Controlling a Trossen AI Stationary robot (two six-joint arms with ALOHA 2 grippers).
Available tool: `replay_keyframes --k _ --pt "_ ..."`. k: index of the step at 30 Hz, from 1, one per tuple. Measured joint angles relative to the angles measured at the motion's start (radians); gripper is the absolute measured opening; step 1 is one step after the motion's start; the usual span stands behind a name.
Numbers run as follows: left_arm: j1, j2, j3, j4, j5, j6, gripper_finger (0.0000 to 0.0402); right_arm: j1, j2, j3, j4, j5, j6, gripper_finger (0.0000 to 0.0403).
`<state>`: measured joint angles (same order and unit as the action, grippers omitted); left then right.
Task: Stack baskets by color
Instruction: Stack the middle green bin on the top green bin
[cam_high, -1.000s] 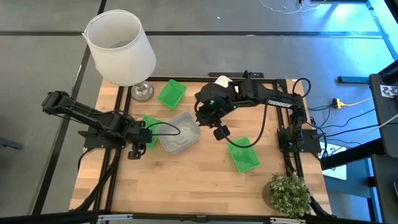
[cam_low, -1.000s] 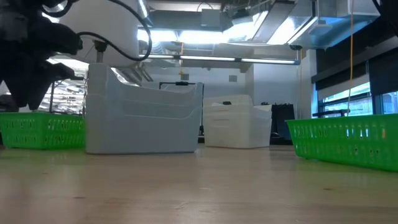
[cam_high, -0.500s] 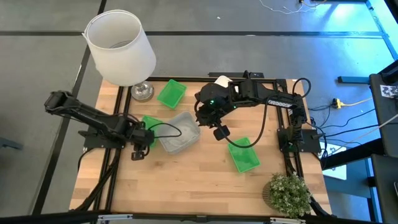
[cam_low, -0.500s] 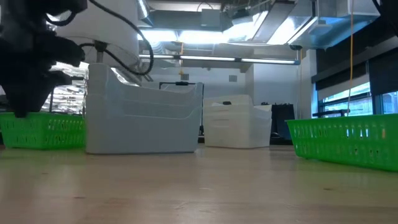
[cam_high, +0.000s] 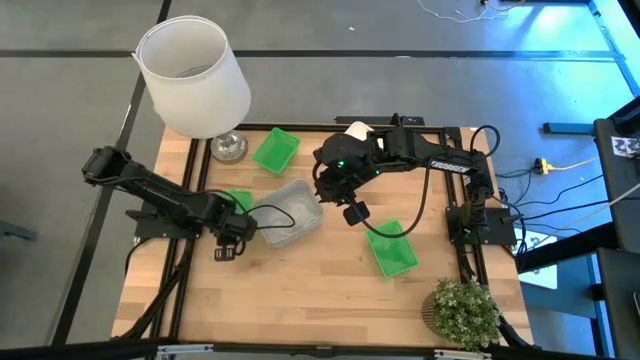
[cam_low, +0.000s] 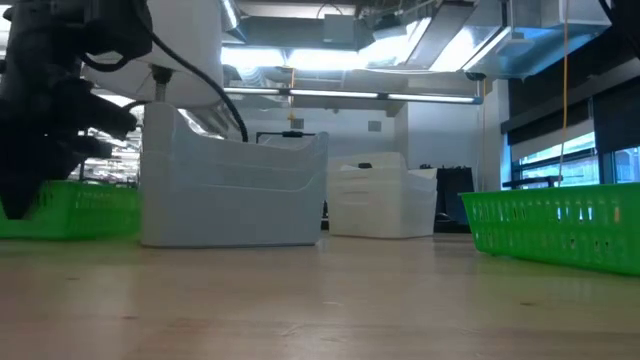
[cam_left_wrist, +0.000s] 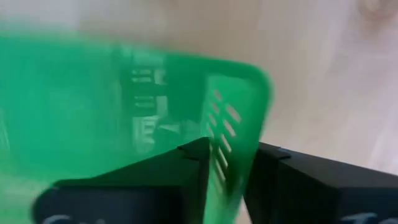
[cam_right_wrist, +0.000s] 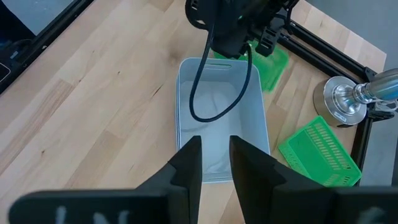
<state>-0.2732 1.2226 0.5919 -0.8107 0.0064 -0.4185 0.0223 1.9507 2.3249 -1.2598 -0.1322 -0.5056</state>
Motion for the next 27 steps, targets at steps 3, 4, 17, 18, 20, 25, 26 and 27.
replay_keyframes --k 3,4,17,18,20,25,26,27 --pt "0.001 0.012 0.0 0.004 0.031 -0.023 0.0016 0.0 0.0 0.0 -0.001 0.0 0.0 0.0083" --pt "0.001 0.012 0.001 0.004 0.031 -0.032 0.0009 0.0 0.0 0.0 -0.001 0.0 0.0 0.0083" --pt "0.001 0.006 0.259 -0.241 -0.051 -0.038 0.0 0.0 0.0 0.0 -0.002 0.0 0.0 0.0083" --pt "0.001 0.006 0.288 -0.267 -0.069 -0.027 0.0 0.0 0.0 0.0 -0.002 0.0 0.0 0.0083" --pt "0.001 0.006 0.346 -0.334 -0.103 -0.018 0.0 0.0 0.0 0.0 -0.002 0.0 0.0 0.0083" --pt "0.001 0.006 0.487 -0.477 -0.175 0.007 0.0 0.0 0.0 0.0 -0.002 0.0 0.0 0.0083" --pt "0.002 0.006 0.511 -0.484 -0.185 0.022 0.0 0.0 0.0 0.0 -0.002 0.0 0.0 0.0083" --pt "0.005 0.005 0.534 -0.482 -0.195 0.044 0.0 0.0 0.0 0.0 -0.002 0.0 0.0 0.0083"
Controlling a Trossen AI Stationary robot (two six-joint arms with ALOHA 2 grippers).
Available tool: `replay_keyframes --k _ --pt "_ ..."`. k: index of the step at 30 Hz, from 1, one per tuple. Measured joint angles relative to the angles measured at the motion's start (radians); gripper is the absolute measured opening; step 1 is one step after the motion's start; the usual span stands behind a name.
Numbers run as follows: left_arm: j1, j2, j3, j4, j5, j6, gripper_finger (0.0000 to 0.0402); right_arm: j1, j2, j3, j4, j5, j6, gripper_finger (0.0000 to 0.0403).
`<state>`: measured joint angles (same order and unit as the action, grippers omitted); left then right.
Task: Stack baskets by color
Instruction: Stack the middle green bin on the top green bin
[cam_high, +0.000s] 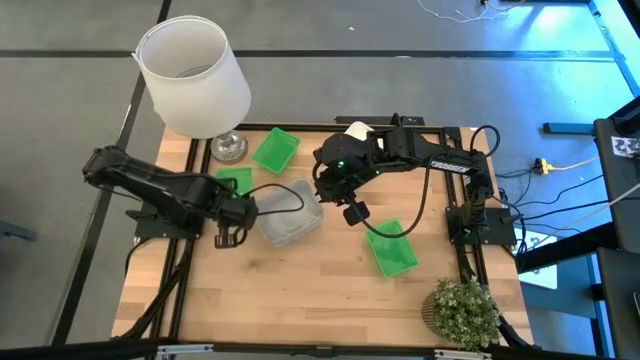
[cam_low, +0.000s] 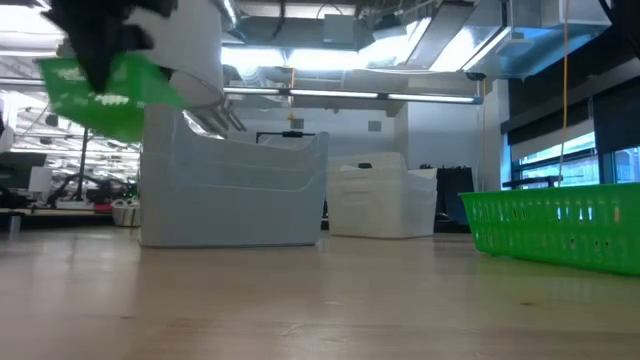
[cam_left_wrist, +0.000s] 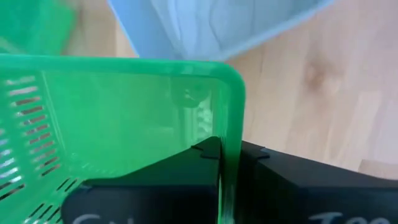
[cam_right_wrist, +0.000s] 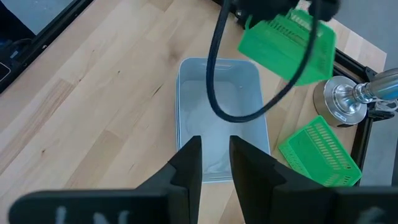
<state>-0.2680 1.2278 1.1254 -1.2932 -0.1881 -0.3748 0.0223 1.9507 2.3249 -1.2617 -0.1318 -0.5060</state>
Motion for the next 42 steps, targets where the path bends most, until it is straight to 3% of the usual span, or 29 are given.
replay_keyframes --k 9,16,23,34,42 --pt "0.129 0.018 0.064 0.011 -0.195 0.303 0.0 0.0 0.0 0.0 0.0 0.0 -0.004 0.0083" --pt "0.319 0.079 0.064 0.13 -0.191 0.701 0.0 0.0 0.0 0.0 -0.001 0.0 -0.004 0.0083" --pt "0.495 0.16 0.065 0.254 -0.068 1.034 0.0 0.0 0.0 0.0 -0.005 0.0 -0.004 0.0083" --pt "0.686 0.31 0.064 0.32 -0.019 1.213 0.0 0.0 0.0 0.0 -0.005 0.0 -0.004 0.0083" --pt "0.736 0.403 0.064 0.381 -0.016 1.281 0.0 0.0 0.0 0.0 -0.005 0.0 -0.004 0.0083"
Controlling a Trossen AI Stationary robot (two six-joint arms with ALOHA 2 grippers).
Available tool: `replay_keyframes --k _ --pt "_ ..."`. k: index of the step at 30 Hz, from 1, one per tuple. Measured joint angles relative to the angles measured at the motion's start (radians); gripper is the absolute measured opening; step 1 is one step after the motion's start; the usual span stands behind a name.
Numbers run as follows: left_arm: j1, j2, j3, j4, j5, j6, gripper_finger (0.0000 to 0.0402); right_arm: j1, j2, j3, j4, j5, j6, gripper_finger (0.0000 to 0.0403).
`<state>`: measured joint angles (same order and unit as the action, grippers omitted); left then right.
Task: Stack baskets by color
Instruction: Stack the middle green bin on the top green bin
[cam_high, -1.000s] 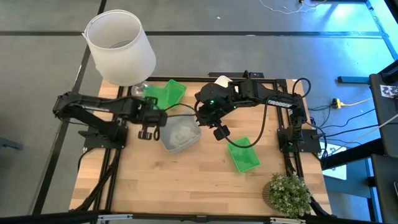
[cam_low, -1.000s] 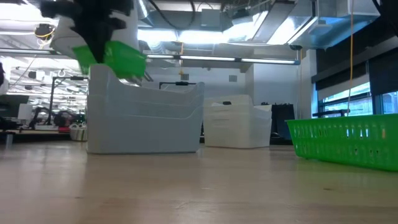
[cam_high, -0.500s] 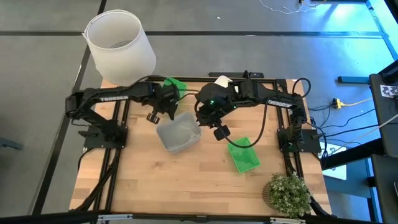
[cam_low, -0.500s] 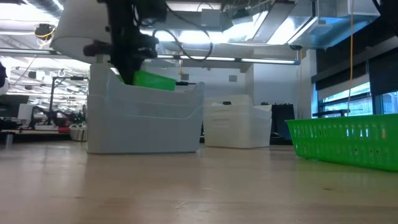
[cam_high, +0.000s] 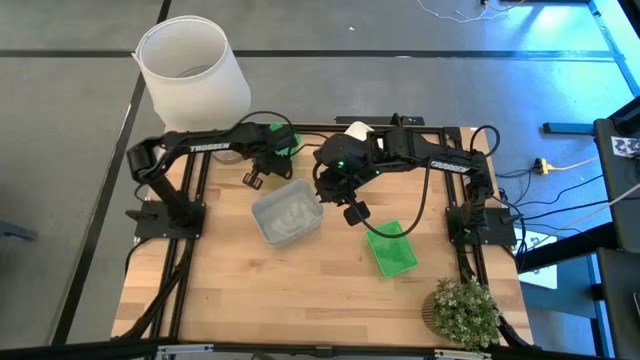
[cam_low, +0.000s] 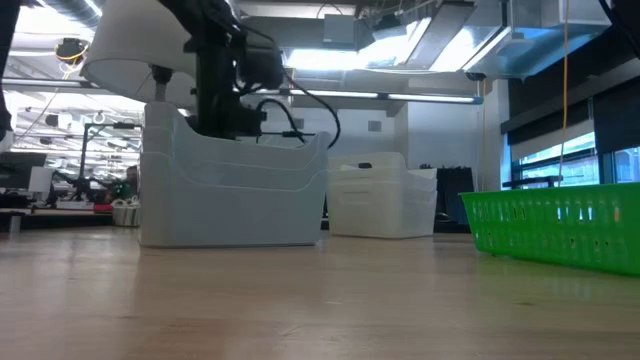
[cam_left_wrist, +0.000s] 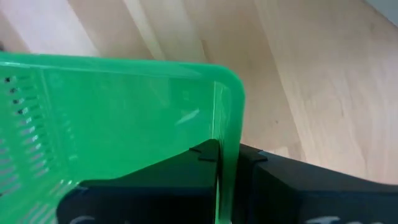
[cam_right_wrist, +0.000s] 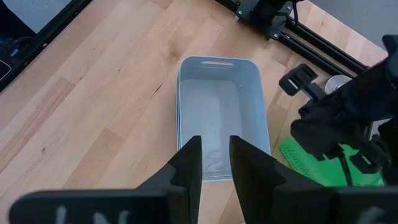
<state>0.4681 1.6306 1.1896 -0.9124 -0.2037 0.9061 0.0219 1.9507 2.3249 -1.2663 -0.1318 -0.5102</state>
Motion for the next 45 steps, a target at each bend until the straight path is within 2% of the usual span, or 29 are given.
replay_keyframes --k 11,19,25,34,45 --pt "0.014 0.021 0.0 0.055 0.001 0.022 0.0 0.0 0.0 0.0 0.0 0.0 0.0 0.0083" --pt "0.016 0.021 0.0 0.054 -0.062 0.02 0.0 0.0 0.0 0.0 0.0 0.0 0.0 0.0083" --pt "0.018 0.021 0.0 0.054 0.046 0.02 0.0 0.0 0.0 0.0 0.0 0.0 0.0 0.0083" --pt "0.02 0.021 0.0 0.068 0.031 0.014 0.0 0.0 0.0 0.0 -0.002 0.0 0.005 0.0083" --pt "0.065 0.021 0.0 0.079 0.063 -0.036 0.0 0.0 0.0 0.0 -0.002 0.0 0.005 0.0083"
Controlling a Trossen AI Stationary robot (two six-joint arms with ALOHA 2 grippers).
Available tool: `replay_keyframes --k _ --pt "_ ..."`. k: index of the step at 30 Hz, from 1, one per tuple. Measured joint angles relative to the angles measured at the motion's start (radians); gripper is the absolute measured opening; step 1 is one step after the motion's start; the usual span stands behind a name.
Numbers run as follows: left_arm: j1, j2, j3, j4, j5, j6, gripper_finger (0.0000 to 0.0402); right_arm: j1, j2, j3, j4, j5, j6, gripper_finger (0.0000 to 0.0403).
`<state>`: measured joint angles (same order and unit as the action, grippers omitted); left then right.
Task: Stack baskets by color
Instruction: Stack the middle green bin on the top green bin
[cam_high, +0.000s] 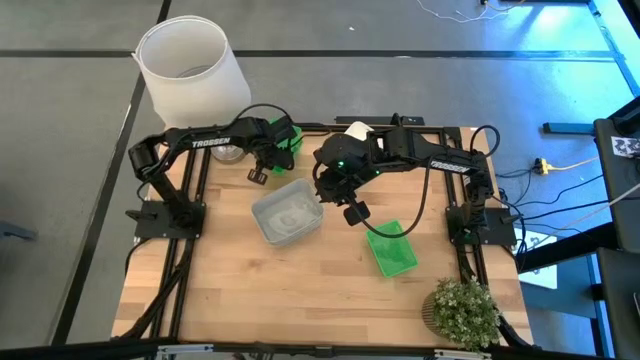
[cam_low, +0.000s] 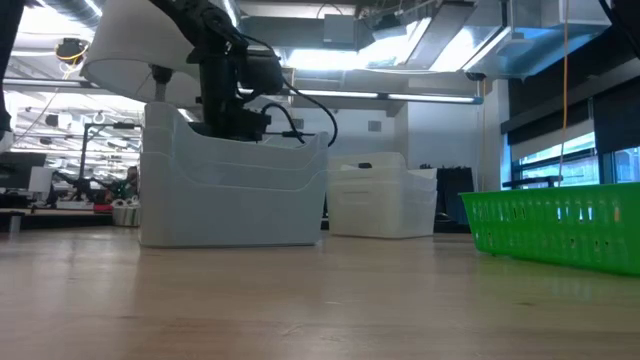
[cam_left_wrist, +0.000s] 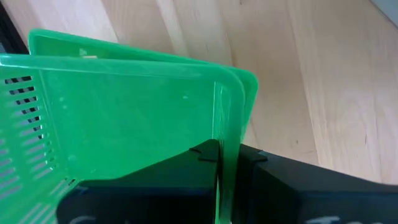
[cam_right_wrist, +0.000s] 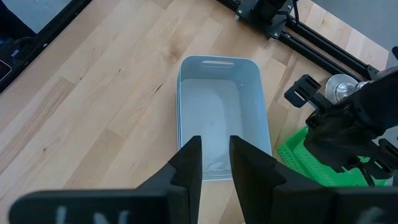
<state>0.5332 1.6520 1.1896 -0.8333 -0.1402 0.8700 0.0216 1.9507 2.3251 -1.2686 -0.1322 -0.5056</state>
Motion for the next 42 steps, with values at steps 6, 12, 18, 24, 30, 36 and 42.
replay_keyframes --k 6,12,18,24,30,36,42 --pt "0.004 0.0 0.0 0.0 0.027 0.003 0.0 0.0 0.0 0.0 0.0 0.0 0.0 0.0083" --pt "-0.007 0.0 0.0 -0.003 0.036 0.003 0.0 0.0 0.0 0.0 0.0 0.0 0.0 0.0083" --pt "-0.013 0.0 0.0 -0.003 0.041 0.03 0.0 0.0 0.0 0.0 0.0 0.0 0.0 0.0083" --pt "-0.013 0.0 0.0 0.006 0.05 0.035 0.0007 0.0 0.0 0.0 0.0 0.0 0.0 0.0083" --pt "-0.012 0.0 0.0 0.005 0.021 0.029 0.003 0.0 0.0 0.0 0.0 0.0 0.0 0.0083" --pt "-0.013 -0.001 0.0 0.004 -0.099 0.022 0.0044 0.0 0.0 0.0 0.0 0.0 0.0 0.0083" --pt "-0.018 -0.001 0.0 0.007 -0.115 0.004 0.0045 0.0 0.0 0.0 -0.001 0.0 0.0 0.0083"
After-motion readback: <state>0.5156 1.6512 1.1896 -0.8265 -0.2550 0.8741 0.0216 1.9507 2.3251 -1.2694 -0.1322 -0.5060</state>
